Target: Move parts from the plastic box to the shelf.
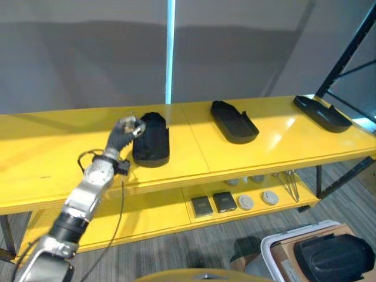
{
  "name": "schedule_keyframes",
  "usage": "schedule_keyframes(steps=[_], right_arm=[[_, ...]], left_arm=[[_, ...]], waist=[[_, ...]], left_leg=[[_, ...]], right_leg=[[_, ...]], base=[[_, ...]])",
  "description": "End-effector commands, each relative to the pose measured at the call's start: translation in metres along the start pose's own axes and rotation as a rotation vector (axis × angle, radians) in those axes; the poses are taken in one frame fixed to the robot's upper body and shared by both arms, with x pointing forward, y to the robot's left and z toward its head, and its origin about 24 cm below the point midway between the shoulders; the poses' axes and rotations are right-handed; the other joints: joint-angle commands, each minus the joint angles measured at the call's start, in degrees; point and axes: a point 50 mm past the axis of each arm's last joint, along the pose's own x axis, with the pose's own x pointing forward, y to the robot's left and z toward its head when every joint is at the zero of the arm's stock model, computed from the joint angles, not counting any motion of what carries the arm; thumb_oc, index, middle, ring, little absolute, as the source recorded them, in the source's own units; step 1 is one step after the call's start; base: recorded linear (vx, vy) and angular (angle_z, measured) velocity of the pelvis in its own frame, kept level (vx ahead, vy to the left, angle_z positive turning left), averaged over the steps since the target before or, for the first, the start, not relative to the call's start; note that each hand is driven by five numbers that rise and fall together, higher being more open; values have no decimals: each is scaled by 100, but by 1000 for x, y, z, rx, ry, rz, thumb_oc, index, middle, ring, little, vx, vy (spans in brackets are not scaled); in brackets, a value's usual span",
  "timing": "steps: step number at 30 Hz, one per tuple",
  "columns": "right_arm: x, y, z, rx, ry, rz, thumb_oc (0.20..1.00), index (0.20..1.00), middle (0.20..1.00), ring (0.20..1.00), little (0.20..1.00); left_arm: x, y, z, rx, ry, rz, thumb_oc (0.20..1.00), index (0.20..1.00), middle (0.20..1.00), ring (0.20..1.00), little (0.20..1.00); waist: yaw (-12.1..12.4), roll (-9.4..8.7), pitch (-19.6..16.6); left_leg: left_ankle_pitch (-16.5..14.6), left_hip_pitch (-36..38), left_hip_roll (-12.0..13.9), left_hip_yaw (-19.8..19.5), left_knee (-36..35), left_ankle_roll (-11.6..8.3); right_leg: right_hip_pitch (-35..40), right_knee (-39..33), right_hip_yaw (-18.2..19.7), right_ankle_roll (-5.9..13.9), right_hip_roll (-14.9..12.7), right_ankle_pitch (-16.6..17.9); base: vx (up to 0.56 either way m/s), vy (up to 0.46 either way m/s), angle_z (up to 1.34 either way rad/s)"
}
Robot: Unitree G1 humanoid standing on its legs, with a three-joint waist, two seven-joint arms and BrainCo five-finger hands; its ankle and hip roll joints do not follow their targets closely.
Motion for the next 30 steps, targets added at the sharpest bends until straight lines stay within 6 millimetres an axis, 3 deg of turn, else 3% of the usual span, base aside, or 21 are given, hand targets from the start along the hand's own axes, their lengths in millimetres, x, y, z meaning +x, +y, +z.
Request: schedule_keyframes(steps=[1,3,8,18,30], right_arm=[[-1,-8,24,54,-14,-43,1000,1000,1000,1000,1000],[-1,-8,22,110,-9,-33,1000,1000,1000,1000,1000],[-1,-10,23,85,-80,-51,1000,1000,1000,1000,1000],[-1,-12,2,84,-69,-76,1000,1000,1000,1000,1000],[-1,-16,0,-19,-51,-101,1000,1000,1000,1000,1000]], left_arm=[[15,-14,44,-87,-260,-85,200,200,200,200,200],[9,-29,33,-92,-229,-155,200,200,200,200,200],[7,-39,22,-137,-176,-188,200,200,200,200,200],[11,-29,18,-141,-149,-74,200,200,200,200,200],[15,-23,7,-163,-115,46,200,200,200,200,200]], waist=[[-19,484,213],[-4,479,241],[-90,477,262],[-334,549,498],[-429,594,729]], left_leg=[[-90,37,91,2,1,85],[-90,15,102,-1,1,90],[-100,-30,112,92,1,95],[-86,-226,137,223,1,69],[-59,-369,147,241,1,40]], right_leg=[[473,20,-33,307,-136,-203],[452,20,-56,303,-129,-195],[371,20,-38,355,-147,-170],[42,20,102,399,-166,-119],[-142,20,148,365,-166,-144]], base=[[8,9,8],[20,5,11],[81,-18,3],[72,-23,-6],[48,-2,-3]])
